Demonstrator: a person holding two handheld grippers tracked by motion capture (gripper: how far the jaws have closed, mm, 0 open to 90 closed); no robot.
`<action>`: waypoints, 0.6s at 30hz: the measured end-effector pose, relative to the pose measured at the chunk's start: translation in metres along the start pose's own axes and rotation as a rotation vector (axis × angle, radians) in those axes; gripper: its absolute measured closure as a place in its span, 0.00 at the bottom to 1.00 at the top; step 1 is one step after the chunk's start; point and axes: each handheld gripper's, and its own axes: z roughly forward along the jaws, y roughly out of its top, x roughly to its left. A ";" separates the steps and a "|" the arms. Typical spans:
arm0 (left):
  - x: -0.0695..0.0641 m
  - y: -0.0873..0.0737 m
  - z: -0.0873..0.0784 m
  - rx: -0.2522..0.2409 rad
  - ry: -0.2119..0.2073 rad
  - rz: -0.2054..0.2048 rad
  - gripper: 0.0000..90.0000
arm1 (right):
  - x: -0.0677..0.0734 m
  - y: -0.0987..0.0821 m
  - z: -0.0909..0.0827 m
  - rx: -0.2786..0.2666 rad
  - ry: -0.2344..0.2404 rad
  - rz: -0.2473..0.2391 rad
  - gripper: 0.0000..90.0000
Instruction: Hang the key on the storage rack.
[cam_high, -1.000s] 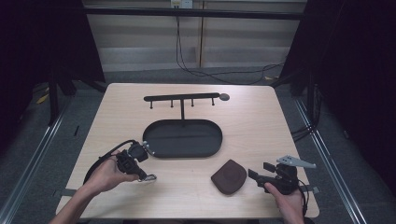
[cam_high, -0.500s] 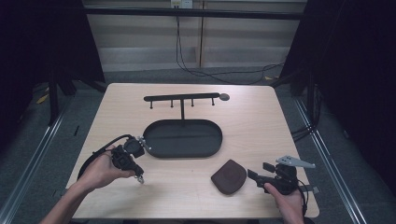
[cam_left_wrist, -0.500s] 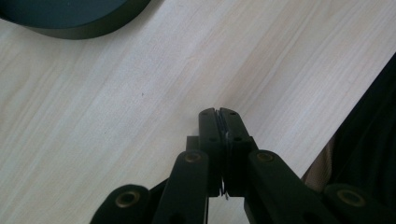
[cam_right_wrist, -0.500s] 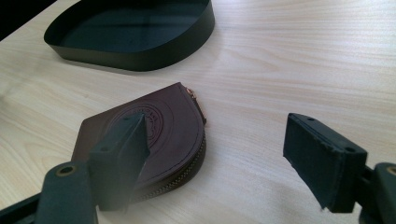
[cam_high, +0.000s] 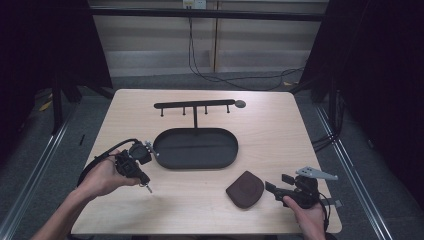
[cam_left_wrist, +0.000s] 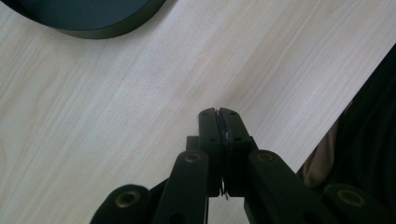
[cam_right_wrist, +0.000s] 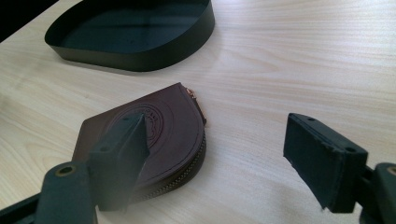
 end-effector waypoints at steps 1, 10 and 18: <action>0.000 0.001 -0.001 0.012 0.001 0.008 0.99 | 0.000 0.000 0.000 -0.001 0.000 -0.001 0.25; 0.002 0.008 -0.014 0.011 -0.006 -0.006 0.99 | 0.000 0.000 0.000 -0.001 0.000 -0.001 0.25; 0.005 0.012 -0.024 0.003 -0.001 -0.006 0.99 | 0.000 0.000 0.000 0.001 -0.001 -0.002 0.25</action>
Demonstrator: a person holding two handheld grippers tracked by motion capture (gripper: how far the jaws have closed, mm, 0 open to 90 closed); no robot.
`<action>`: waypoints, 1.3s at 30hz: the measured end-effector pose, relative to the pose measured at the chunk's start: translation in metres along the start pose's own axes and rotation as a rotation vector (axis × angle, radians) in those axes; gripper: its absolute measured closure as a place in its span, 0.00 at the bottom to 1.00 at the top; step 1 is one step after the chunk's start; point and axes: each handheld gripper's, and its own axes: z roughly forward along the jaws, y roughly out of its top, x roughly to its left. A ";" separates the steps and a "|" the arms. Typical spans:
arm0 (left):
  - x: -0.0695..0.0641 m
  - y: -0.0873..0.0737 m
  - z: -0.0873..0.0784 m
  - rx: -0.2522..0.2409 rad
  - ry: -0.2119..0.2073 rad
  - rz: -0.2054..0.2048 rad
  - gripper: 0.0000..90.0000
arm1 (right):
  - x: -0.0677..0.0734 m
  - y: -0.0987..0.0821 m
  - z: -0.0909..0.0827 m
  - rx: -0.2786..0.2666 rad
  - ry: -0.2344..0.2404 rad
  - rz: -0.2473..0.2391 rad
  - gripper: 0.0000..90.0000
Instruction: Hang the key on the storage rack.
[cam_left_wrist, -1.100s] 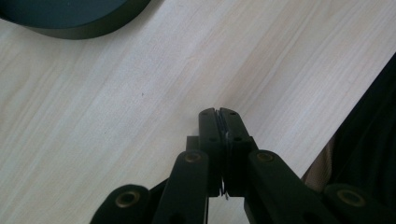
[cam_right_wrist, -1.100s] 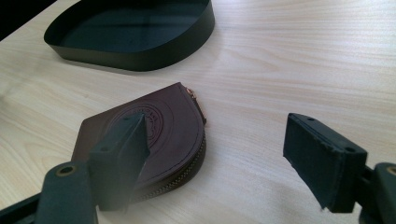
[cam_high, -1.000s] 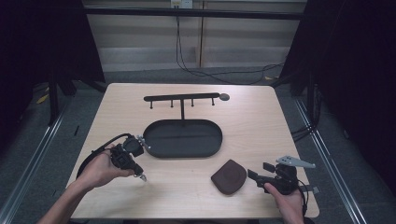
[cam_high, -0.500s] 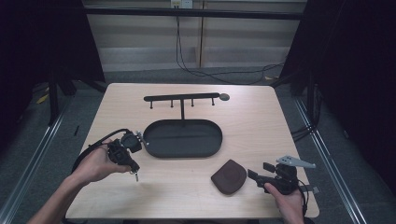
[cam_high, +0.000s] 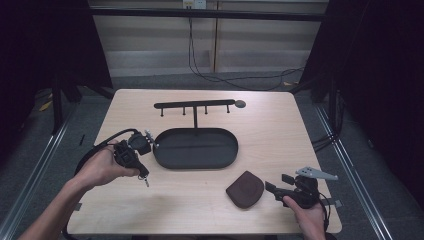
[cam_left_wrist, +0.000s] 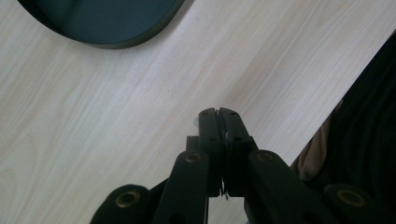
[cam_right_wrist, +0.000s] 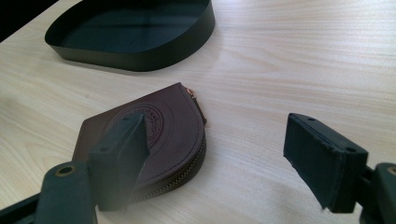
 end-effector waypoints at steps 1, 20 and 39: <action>0.002 0.002 -0.003 0.005 -0.004 0.018 0.99 | 0.000 0.000 0.000 0.000 -0.001 0.000 0.25; 0.014 0.013 -0.034 0.003 0.034 0.004 0.99 | 0.000 0.000 0.000 -0.001 -0.001 -0.002 0.24; 0.025 0.038 -0.057 -0.017 0.053 0.004 0.99 | 0.001 0.000 0.000 -0.001 0.001 -0.001 0.24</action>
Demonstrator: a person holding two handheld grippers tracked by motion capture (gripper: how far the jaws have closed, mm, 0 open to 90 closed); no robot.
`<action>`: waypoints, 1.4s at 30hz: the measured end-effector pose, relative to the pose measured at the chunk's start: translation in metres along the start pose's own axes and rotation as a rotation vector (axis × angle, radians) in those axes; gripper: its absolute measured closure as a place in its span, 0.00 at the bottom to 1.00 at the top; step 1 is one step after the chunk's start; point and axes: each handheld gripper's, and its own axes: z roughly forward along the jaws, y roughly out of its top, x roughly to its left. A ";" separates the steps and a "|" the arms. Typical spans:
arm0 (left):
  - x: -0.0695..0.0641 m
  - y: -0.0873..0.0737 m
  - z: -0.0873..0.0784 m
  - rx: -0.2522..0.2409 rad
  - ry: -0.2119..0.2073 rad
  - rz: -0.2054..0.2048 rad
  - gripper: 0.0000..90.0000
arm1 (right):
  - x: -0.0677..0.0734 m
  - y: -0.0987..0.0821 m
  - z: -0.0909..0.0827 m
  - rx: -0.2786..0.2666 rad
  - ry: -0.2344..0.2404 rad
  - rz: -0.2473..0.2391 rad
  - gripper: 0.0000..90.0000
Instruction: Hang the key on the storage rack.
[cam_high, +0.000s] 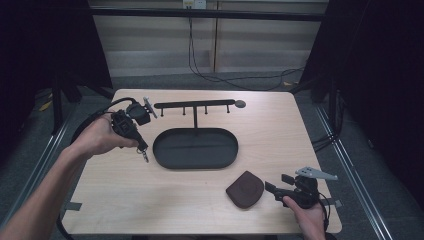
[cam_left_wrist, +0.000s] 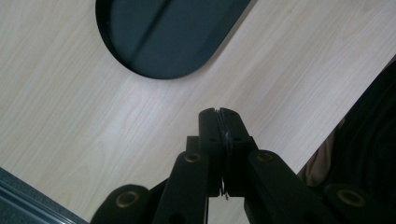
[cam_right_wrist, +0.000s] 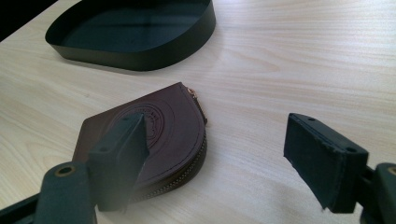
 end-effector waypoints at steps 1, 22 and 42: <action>0.001 0.002 0.000 0.006 0.006 0.003 0.99 | 0.000 0.000 0.000 -0.001 0.001 0.000 0.24; 0.028 0.043 -0.016 -0.006 -0.008 -0.024 0.99 | -0.001 0.000 0.000 0.006 0.008 0.004 0.24; 0.044 0.069 -0.014 0.002 0.001 -0.053 0.99 | -0.001 0.000 0.000 0.003 0.011 0.009 0.24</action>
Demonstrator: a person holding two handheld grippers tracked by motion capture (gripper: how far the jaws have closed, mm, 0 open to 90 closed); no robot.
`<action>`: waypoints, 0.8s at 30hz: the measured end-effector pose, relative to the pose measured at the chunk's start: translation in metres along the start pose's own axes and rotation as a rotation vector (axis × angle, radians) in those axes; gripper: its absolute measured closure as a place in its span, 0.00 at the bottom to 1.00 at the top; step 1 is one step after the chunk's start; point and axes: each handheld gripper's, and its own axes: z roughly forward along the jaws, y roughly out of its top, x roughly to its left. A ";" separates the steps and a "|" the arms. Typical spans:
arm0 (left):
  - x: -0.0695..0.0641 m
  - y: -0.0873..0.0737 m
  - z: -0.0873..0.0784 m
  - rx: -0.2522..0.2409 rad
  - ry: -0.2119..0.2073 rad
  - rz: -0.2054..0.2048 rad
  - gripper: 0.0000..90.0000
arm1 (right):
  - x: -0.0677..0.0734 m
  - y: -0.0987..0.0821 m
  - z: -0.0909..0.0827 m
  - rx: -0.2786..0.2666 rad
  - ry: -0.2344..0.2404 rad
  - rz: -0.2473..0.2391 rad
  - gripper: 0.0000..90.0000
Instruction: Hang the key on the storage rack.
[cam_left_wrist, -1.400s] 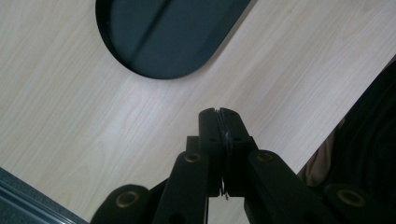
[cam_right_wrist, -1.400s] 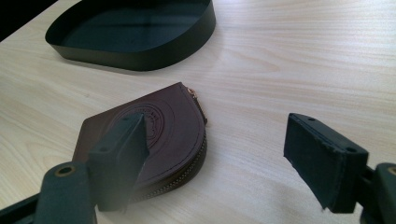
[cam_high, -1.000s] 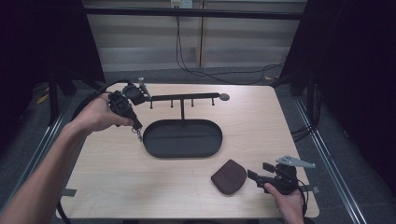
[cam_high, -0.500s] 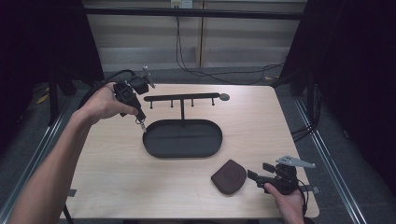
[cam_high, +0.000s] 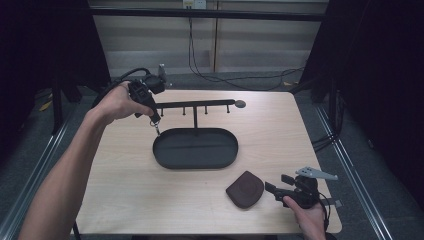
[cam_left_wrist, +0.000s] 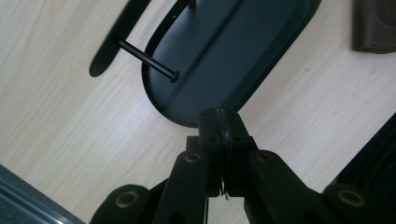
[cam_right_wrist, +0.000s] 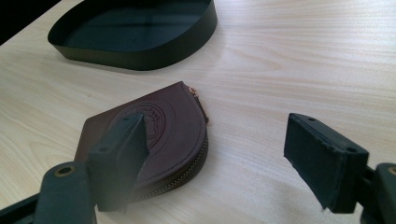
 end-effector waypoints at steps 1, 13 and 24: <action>0.001 0.003 -0.001 0.001 0.009 -0.005 0.99 | 0.000 0.000 0.000 -0.001 0.000 0.000 0.24; 0.010 0.011 0.007 0.002 0.009 -0.018 0.99 | -0.001 0.000 0.000 0.001 0.008 0.003 0.24; 0.019 0.018 0.013 0.002 0.003 -0.062 0.99 | -0.001 0.000 0.000 0.005 0.010 0.000 0.24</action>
